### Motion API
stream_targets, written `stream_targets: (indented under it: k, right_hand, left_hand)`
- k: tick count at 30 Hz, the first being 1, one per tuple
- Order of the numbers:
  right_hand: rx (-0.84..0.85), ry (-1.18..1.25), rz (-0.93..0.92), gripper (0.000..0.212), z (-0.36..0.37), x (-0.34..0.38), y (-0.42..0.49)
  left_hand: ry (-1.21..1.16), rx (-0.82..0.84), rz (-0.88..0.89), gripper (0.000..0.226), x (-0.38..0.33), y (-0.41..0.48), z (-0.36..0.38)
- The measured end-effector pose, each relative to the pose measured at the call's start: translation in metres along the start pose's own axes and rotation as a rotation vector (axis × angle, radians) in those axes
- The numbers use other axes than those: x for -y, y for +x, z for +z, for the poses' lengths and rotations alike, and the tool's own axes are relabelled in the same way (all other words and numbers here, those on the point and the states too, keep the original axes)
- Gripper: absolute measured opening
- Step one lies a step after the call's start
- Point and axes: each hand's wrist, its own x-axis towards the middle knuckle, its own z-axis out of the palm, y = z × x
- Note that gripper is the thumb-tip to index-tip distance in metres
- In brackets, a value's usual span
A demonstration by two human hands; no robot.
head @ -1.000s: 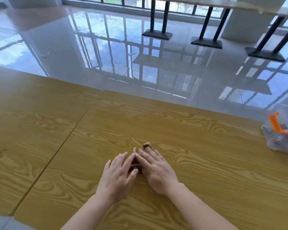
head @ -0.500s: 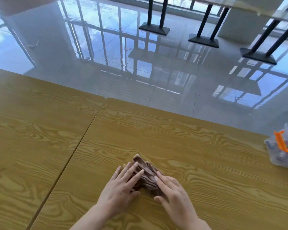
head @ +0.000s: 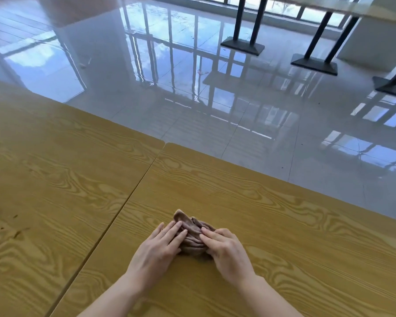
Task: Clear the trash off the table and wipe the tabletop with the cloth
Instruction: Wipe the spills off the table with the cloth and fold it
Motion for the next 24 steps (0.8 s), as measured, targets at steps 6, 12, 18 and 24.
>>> stream_targets:
  k: [6,12,18,24]
  right_hand:
    - [-0.011,-0.001,-0.034,0.050,0.005,0.005,0.075]
    - [-0.009,0.008,-0.014,0.048,0.009,0.009,0.128]
    - [-0.003,0.016,0.042,0.046,0.014,0.014,0.160]
    - [0.110,-0.001,0.116,0.043,0.003,0.024,0.168]
  left_hand:
    - [0.029,-0.008,-0.113,0.049,0.047,0.033,-0.012]
    - [0.031,-0.010,-0.165,0.049,0.085,0.058,-0.017]
    - [0.032,-0.044,-0.209,0.050,0.110,0.079,-0.018]
    - [0.047,0.028,-0.291,0.054,0.100,0.094,-0.034]
